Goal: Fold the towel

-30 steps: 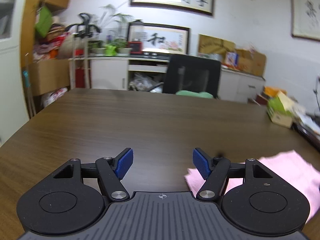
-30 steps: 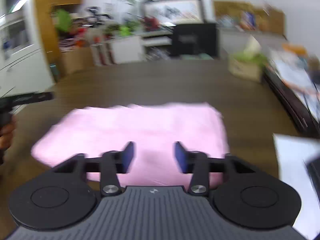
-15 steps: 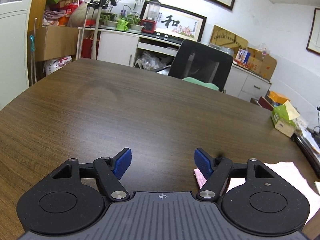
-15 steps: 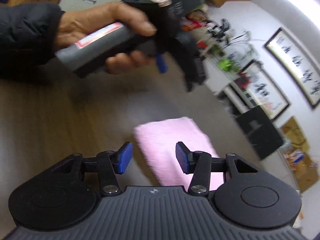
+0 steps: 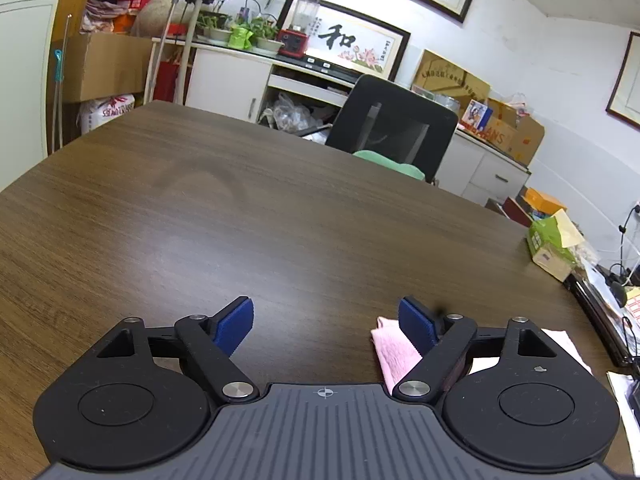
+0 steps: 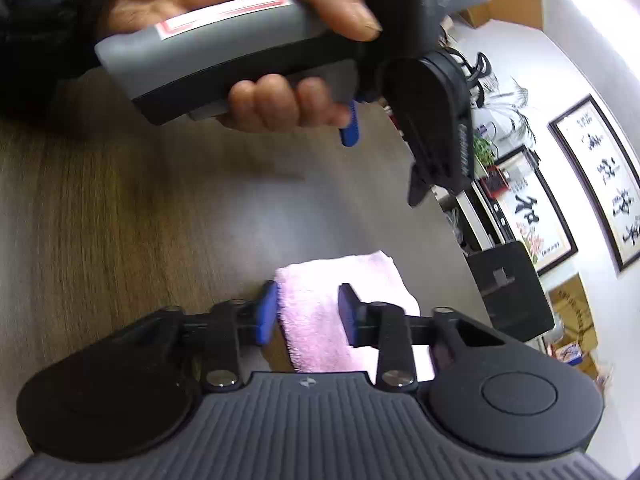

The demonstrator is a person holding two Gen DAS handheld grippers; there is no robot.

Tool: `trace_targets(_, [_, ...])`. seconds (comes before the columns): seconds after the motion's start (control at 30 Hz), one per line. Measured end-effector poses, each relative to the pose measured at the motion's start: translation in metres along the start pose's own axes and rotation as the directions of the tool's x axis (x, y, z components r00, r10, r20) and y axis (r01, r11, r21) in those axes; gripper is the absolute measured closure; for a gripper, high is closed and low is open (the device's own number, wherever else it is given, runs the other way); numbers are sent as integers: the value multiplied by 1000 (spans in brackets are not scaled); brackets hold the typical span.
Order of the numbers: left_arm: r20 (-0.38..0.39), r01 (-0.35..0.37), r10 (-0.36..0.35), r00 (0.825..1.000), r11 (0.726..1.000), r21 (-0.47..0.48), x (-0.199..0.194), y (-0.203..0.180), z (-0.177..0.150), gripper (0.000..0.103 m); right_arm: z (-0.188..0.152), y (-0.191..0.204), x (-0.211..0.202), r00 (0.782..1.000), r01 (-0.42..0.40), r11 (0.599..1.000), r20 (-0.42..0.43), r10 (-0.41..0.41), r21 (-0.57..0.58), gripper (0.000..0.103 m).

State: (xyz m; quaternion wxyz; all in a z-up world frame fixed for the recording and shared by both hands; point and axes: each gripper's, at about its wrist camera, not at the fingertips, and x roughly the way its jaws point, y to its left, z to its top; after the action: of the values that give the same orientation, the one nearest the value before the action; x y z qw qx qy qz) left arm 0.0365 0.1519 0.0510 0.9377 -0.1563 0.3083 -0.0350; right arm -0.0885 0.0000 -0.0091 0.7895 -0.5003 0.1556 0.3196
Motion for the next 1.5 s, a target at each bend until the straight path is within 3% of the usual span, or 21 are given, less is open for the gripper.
trace_targets(0.13, [-15, -1, 1, 1000, 1000, -3, 2, 0, 0, 19, -2, 22, 6, 997, 75, 988, 20, -73, -134, 92])
trace_targets(0.2, [-24, -1, 1, 1000, 1000, -5, 3, -1, -1, 18, -2, 20, 7, 998, 67, 992, 14, -66, -104, 95])
trace_targets(0.3, [-42, 6, -7, 999, 1000, -12, 5, -1, -2, 17, -2, 7, 6, 999, 35, 999, 14, -35, -21, 97])
trace_targets(0.4, [-63, 19, -21, 998, 1000, -25, 7, -1, -2, 17, -1, -18, -1, 999, 22, 989, 46, -29, 144, 98])
trace_targets(0.53, [-103, 67, -74, 992, 995, -75, 9, 2, -2, 14, -7, -53, -14, 996, -27, 937, 93, -6, 347, 98])
trace_targets(0.7, [-178, 160, -186, 966, 975, -151, 12, 6, -3, 11, -23, -85, -26, 989, -53, 859, 144, -24, 510, 98])
trace_targets(0.8, [-233, 204, -252, 939, 955, -214, 18, 8, -6, 11, -33, -95, -27, 984, -64, 827, 174, -41, 558, 98])
trace_targets(0.97, [-279, 239, -301, 912, 942, -236, 30, -1, -14, 18, -46, -107, -29, 977, -85, 806, 208, -48, 586, 98])
trace_targets(1.1, [-281, 261, -322, 904, 937, -233, 43, -13, -14, 22, -54, -103, -37, 974, -93, 800, 222, -51, 593, 98])
trace_targets(1.2, [-267, 270, -354, 896, 914, -303, 46, -9, -13, 21, -57, -96, -43, 970, -100, 811, 236, -48, 577, 97])
trace_targets(1.37, [-245, 263, -350, 904, 908, -325, 43, 0, -16, 18, -55, -81, -52, 967, -99, 830, 250, -49, 548, 97])
trace_targets(1.5, [-246, 275, -361, 900, 905, -325, 45, 0, -19, 18, -54, -75, -52, 964, -120, 828, 264, -35, 547, 97])
